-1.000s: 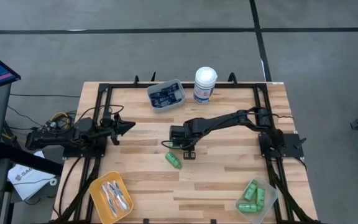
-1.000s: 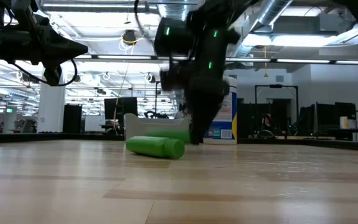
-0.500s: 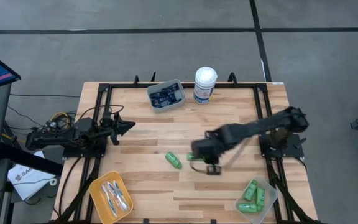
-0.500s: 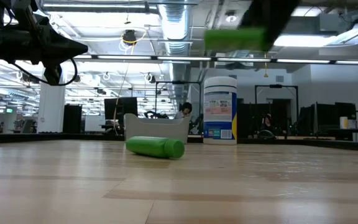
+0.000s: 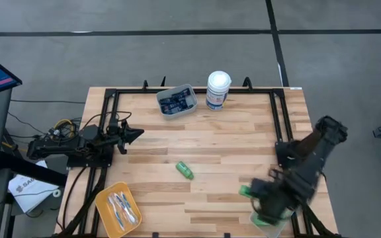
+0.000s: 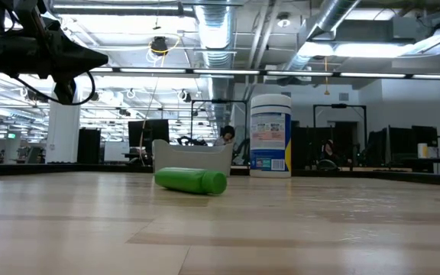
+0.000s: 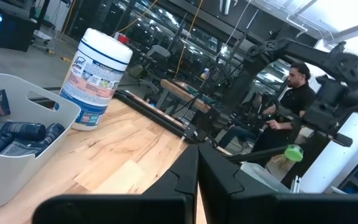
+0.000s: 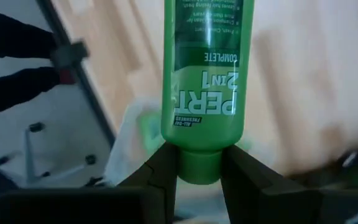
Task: Pick & Place Travel size toiletries
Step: Put the green shampoo into the transparent bin
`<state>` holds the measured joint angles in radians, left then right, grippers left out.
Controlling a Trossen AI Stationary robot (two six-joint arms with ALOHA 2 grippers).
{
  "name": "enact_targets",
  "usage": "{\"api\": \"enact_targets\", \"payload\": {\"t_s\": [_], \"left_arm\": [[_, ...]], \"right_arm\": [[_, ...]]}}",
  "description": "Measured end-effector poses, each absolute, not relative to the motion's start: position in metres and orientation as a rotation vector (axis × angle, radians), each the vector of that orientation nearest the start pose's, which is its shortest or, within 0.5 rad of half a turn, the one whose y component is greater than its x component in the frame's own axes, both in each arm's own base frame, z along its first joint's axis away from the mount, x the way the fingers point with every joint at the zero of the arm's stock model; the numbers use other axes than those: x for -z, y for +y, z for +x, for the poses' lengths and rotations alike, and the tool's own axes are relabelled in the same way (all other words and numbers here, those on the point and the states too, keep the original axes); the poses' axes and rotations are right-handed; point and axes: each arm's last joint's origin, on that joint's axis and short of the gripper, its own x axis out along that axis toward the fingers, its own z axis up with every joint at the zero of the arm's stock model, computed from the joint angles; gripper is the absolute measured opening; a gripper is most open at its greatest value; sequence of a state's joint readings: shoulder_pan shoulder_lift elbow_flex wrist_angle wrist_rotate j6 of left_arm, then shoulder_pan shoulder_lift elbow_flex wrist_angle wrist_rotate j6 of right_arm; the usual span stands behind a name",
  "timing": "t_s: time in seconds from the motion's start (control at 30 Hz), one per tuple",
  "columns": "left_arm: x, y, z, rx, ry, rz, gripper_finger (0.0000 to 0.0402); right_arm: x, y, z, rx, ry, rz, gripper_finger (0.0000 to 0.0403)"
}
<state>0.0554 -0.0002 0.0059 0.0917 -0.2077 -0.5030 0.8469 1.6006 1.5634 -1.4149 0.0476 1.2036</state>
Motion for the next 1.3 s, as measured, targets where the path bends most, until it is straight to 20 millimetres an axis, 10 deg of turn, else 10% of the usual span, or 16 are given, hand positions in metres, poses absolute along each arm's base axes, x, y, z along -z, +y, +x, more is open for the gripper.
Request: {"api": "enact_targets", "payload": {"t_s": [0.47, 1.03, 1.3], "left_arm": [[-0.175, 0.011, 0.096, -0.233, -0.164, -0.507, 0.0002], [-0.175, 0.011, 0.096, -0.232, -0.169, -0.508, 0.0002], [-0.175, 0.011, 0.096, -0.231, -0.169, -0.508, 0.0002]], "right_arm": [[-0.268, 0.293, 0.120, 0.613, 1.698, 0.399, 0.0081], [-0.197, 0.298, 0.128, 0.722, 1.840, 0.204, 0.0087], [-0.194, 0.300, 0.123, 0.707, 1.853, 0.199, 0.0117]]}}
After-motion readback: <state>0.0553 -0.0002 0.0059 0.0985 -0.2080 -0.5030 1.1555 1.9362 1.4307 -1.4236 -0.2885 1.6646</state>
